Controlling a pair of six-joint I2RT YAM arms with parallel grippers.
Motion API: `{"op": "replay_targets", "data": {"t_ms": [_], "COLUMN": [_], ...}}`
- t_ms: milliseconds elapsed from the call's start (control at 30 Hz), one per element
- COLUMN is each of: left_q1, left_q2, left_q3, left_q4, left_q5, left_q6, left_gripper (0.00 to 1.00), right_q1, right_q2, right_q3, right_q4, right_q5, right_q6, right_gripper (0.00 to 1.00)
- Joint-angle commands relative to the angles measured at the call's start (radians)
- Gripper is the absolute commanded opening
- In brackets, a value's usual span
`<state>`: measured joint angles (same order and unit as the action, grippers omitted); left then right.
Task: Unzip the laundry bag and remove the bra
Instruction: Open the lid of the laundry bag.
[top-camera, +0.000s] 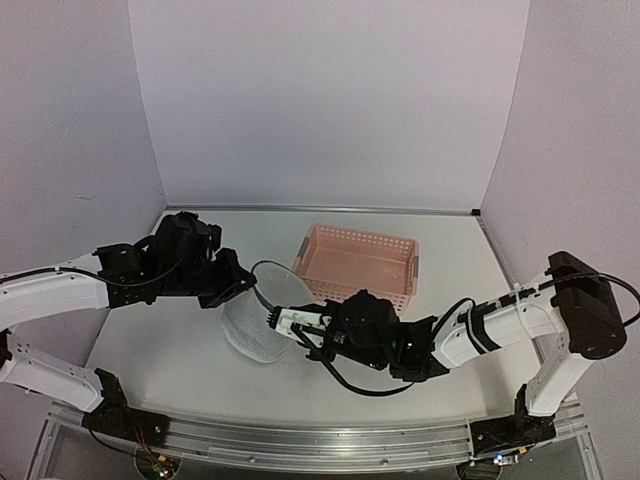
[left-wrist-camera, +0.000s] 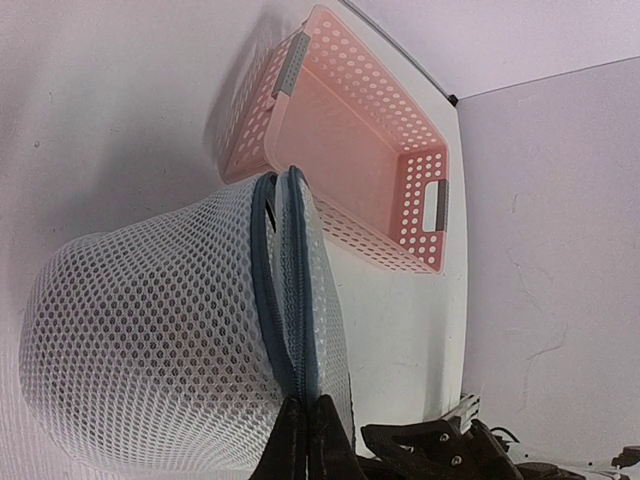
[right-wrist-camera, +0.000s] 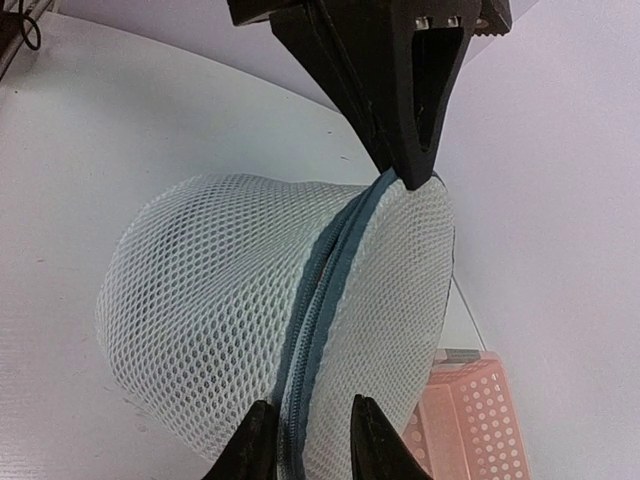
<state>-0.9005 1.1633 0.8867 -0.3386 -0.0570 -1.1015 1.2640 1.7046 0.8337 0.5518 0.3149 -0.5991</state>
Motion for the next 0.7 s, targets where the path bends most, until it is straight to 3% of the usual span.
{"op": "replay_targets", "data": {"t_ms": [0, 400, 667], "left_q1": [-0.002, -0.002, -0.003], "left_q2": [-0.02, -0.021, -0.012], "left_q3": [0.018, 0.015, 0.018], "left_q4": [0.062, 0.063, 0.063], "left_q5": [-0.017, -0.017, -0.01], "left_q6": [0.003, 0.003, 0.009], "left_gripper": [0.0, 0.0, 0.0], "right_q1": [0.003, 0.003, 0.003], "right_q2": [-0.014, -0.038, -0.034], "right_q3": [0.023, 0.002, 0.005], "right_q4": [0.075, 0.089, 0.108], "right_q5": [0.033, 0.062, 0.083], "right_q6": [0.008, 0.009, 0.0], "right_gripper": [0.26, 0.27, 0.15]}}
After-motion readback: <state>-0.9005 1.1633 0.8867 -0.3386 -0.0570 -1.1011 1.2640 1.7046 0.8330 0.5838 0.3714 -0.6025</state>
